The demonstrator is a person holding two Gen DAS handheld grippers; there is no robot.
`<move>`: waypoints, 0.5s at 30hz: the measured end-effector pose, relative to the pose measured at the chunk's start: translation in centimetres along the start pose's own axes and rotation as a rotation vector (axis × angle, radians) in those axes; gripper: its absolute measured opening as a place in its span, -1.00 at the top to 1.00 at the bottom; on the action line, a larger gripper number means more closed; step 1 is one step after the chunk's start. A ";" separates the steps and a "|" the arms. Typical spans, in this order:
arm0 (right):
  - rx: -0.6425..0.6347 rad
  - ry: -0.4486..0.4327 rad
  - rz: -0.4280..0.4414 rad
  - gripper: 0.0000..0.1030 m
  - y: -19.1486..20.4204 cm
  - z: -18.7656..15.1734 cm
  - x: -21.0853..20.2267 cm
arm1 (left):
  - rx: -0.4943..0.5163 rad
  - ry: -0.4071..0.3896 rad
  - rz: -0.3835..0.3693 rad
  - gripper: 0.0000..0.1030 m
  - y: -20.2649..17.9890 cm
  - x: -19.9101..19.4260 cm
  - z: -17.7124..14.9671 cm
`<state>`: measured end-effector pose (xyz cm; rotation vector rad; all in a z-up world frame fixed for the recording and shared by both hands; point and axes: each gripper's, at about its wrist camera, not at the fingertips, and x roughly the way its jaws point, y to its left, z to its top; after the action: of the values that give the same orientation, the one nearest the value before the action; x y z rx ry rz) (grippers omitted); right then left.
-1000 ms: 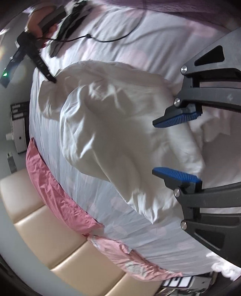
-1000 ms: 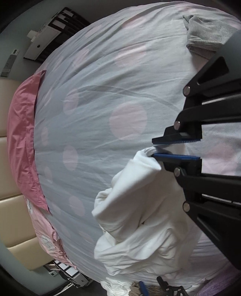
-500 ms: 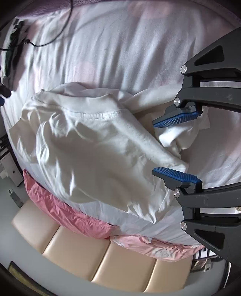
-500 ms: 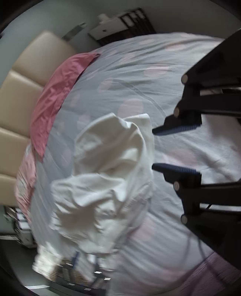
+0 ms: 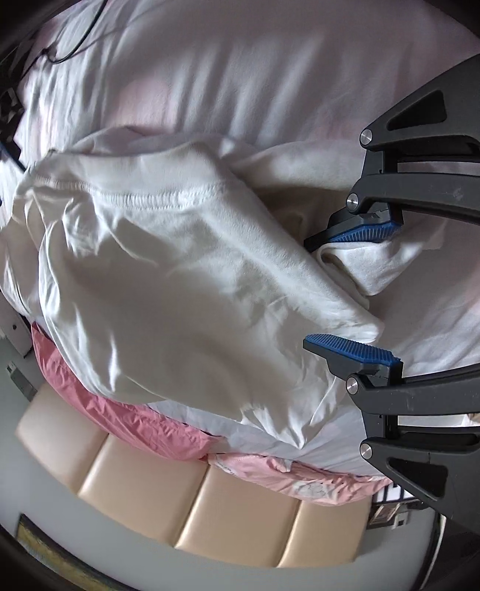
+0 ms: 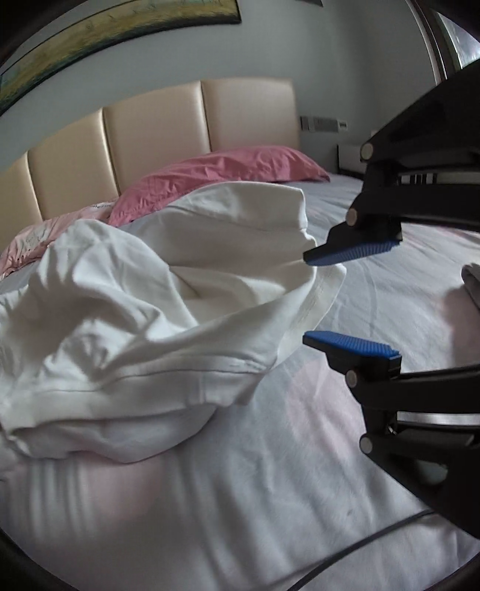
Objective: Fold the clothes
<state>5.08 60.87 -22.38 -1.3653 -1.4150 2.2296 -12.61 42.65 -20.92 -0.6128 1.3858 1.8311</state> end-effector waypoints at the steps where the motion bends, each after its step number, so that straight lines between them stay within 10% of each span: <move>1: 0.007 -0.011 -0.010 0.34 0.1 -0.1 0.1 | -0.028 -0.007 -0.007 0.17 0.3 0.0 0.1; 6: -0.021 -0.101 -0.042 0.35 1.2 1.2 -0.1 | -0.161 -0.029 -0.022 0.65 2.8 -0.1 0.6; 15: 0.130 -0.127 -0.148 0.35 -1.7 0.9 -0.5 | -0.397 -0.055 -0.028 0.75 8.3 -0.2 1.6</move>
<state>4.18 60.94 -20.59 -1.0607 -1.3345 2.3010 -18.98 42.97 -15.38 -0.7691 0.9763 2.1004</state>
